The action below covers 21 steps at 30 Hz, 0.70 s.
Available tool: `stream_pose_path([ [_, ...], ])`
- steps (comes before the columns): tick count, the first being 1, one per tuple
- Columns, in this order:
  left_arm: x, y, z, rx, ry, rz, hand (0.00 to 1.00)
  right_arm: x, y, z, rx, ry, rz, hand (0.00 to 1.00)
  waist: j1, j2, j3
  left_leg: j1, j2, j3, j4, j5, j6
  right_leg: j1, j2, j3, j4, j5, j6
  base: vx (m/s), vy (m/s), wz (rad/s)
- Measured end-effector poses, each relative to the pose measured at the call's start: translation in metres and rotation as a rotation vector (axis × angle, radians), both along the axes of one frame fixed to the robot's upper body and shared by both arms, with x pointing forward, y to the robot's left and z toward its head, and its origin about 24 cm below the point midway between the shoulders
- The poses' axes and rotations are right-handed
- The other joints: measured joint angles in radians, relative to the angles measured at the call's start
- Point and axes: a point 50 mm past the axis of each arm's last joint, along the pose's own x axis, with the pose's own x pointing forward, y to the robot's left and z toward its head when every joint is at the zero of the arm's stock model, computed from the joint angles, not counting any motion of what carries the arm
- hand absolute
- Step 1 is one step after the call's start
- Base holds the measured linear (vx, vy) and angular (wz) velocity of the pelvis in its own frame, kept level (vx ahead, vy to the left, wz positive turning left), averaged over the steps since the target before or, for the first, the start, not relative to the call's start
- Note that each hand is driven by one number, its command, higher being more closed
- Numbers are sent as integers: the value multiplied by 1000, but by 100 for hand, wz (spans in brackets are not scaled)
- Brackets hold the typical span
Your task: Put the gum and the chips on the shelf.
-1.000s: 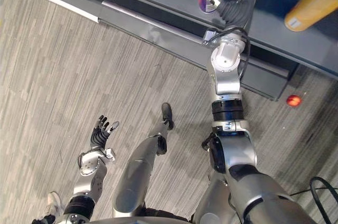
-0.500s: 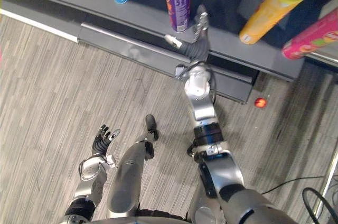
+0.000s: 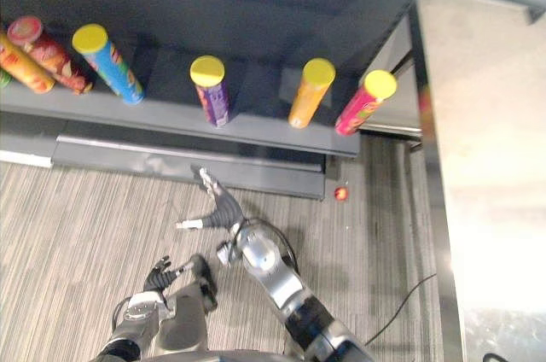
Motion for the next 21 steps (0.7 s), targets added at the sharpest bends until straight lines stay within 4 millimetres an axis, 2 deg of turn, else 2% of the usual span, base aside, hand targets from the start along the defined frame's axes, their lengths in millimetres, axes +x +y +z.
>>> stream_pose_path([
  [3,-18,-2,-9,-6,59,-17,0,-20,-25,-36,-62,135,-13,0,-17,0,-59,60,-22,36,-52,2,1,43,1,25,-54,20,12,106,87,-28],
  [5,-34,-4,-15,-17,101,-5,0,-41,-57,-76,-138,297,-75,0,-19,8,-111,120,-46,69,-103,7,-1,76,4,55,-81,28,21,100,77,-34],
  [6,-36,-5,-16,-19,110,-8,0,-47,-66,-84,-160,334,-100,0,-20,13,-121,131,-50,70,-115,8,-2,82,4,57,-84,28,21,76,50,-15],
  [8,-45,-7,-20,-26,143,-10,0,-71,-102,-116,-264,475,-202,0,-29,20,-152,167,-64,71,-145,14,-2,114,2,58,-97,28,23,58,36,0],
  [9,-47,-7,-21,-27,148,-4,0,-77,-110,-123,-289,506,-226,0,-33,19,-159,173,-66,71,-151,15,-2,119,2,58,-99,28,23,40,23,4],
  [11,-55,-5,-23,-38,163,33,0,-100,-141,-145,-368,631,-336,0,-47,20,-173,201,-74,70,-177,26,-4,144,2,55,-111,28,23,18,12,4],
  [15,-64,-5,-26,-68,179,86,0,-119,-182,-161,-366,766,-586,0,-57,27,-193,241,-88,70,-214,37,-4,163,-1,60,-116,29,25,-38,15,-2],
  [17,-69,-5,-27,-82,188,113,0,-129,-194,-167,-376,826,-654,0,-57,33,-211,250,-93,69,-228,40,-3,170,-3,60,-125,30,26,-23,6,0],
  [19,-77,-2,-29,-104,203,162,0,-165,-211,-183,-378,1020,-775,0,-56,44,-225,271,-97,69,-230,35,-7,198,-8,60,-140,31,29,0,0,0],
  [21,-87,-2,-33,-148,227,241,0,-191,-213,-192,-291,1171,-899,0,-63,55,-237,273,-100,74,-233,28,-11,201,-11,65,-149,33,31,-13,15,-6],
])
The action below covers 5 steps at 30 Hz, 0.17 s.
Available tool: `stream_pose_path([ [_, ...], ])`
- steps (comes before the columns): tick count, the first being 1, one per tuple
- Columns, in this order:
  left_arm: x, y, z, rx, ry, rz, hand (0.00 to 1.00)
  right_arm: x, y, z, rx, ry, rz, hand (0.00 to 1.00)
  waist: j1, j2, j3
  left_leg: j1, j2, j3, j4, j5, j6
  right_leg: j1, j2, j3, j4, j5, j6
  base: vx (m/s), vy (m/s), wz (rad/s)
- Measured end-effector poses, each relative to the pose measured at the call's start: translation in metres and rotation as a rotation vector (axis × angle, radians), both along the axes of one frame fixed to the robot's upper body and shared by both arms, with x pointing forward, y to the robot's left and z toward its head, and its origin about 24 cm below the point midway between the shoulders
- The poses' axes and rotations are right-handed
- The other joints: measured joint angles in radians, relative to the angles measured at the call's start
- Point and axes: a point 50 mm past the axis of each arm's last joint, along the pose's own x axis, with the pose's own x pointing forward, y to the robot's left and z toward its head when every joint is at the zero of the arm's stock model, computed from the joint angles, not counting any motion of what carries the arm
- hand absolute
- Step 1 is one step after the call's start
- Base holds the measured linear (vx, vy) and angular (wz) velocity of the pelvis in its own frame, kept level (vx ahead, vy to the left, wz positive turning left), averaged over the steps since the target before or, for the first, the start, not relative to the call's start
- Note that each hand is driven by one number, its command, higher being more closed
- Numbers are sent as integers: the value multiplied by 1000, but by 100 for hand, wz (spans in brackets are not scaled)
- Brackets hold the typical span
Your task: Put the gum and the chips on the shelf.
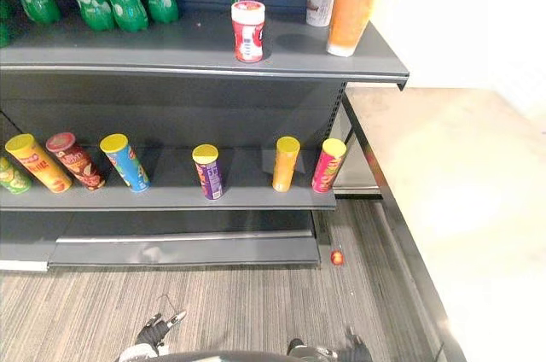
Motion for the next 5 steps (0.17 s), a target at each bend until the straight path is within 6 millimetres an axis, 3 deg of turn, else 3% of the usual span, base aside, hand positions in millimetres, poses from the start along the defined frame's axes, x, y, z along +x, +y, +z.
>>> stream_pose_path([
  [5,-11,-6,-4,-53,13,115,0,-34,-7,-3,32,82,-262,0,-4,28,-4,30,-3,29,-1,-12,-2,18,-3,29,-10,3,6,-12,5,-16],
])
